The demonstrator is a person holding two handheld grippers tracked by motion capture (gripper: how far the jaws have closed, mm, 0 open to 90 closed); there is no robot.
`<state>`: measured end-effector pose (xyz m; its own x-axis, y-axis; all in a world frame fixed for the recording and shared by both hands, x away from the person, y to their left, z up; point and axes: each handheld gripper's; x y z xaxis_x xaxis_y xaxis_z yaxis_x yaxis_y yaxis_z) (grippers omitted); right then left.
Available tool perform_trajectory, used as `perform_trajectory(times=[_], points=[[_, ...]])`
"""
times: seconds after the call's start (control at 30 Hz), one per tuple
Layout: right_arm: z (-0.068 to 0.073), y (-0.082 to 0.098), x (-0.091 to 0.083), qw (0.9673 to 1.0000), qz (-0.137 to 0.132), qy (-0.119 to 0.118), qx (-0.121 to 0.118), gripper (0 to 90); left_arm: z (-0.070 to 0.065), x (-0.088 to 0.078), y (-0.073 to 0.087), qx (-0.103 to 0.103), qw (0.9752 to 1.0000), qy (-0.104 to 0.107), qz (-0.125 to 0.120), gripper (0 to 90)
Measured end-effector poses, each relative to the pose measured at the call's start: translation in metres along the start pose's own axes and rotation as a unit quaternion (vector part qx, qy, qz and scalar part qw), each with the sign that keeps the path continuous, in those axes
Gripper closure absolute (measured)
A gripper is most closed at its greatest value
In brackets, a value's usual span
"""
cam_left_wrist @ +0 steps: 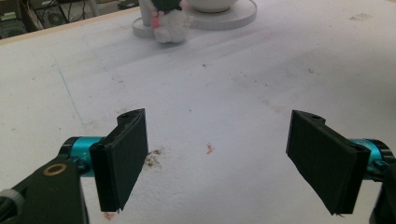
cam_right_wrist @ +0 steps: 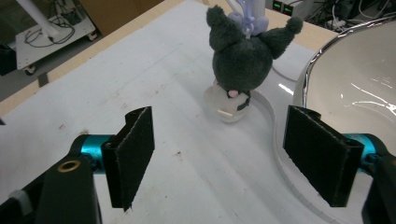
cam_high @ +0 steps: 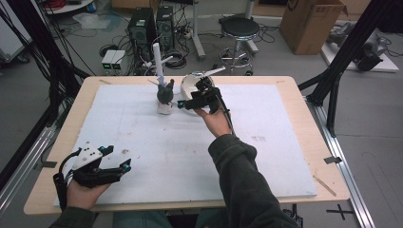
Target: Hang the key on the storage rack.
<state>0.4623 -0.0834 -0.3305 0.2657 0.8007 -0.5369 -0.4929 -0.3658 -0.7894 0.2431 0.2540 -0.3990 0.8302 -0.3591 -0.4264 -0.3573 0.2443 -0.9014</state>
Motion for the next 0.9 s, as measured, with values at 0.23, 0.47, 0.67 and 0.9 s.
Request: perform_trajectory(times=[0.23,0.47,0.67,0.9], points=[[0.003,0.009,-0.011,0.9997,-0.012,-0.02,-0.004,20.5,-0.002,0.0,0.0,0.003,1.0,0.0,0.002,21.2],[0.007,0.019,-0.021,0.9989,-0.03,-0.036,-0.006,19.0,-0.003,0.0,0.001,0.004,1.0,-0.001,0.004,21.2],[0.007,0.025,-0.029,0.9984,-0.037,-0.043,-0.006,17.7,-0.003,0.003,0.0,0.006,1.0,0.0,0.008,21.2],[0.008,0.031,-0.037,0.9977,-0.043,-0.052,-0.006,15.4,-0.004,0.007,-0.001,0.008,0.9999,0.004,0.013,21.3]])
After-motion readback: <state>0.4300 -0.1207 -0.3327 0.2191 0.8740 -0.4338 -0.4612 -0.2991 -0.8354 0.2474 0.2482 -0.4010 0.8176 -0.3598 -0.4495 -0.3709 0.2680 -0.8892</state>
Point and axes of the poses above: each handheld gripper's, and its own axes: x roughly forward along the jaws, y roughly out of its underside, z roughly to its left, and after that the axes turned 9 degrees about -y, right-handed
